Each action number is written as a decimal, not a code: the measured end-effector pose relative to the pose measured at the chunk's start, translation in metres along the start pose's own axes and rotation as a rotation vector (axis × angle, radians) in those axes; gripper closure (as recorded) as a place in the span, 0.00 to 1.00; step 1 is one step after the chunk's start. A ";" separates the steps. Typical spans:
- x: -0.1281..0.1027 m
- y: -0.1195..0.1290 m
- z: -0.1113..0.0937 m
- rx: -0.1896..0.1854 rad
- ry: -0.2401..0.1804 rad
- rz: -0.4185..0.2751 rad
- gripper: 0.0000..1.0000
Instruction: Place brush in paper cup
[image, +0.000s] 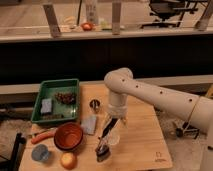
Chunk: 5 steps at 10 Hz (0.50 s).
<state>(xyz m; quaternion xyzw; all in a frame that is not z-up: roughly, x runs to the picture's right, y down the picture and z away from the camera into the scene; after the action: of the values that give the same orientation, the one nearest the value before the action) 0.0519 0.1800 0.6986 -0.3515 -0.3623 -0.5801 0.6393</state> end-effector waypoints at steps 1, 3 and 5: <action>0.000 0.000 0.000 0.000 -0.002 -0.003 0.20; 0.001 -0.001 0.001 0.001 -0.005 -0.008 0.20; 0.002 0.001 0.001 0.002 -0.008 -0.010 0.20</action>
<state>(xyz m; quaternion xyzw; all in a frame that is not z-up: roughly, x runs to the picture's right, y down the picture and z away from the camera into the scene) 0.0527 0.1800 0.7005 -0.3513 -0.3673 -0.5814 0.6353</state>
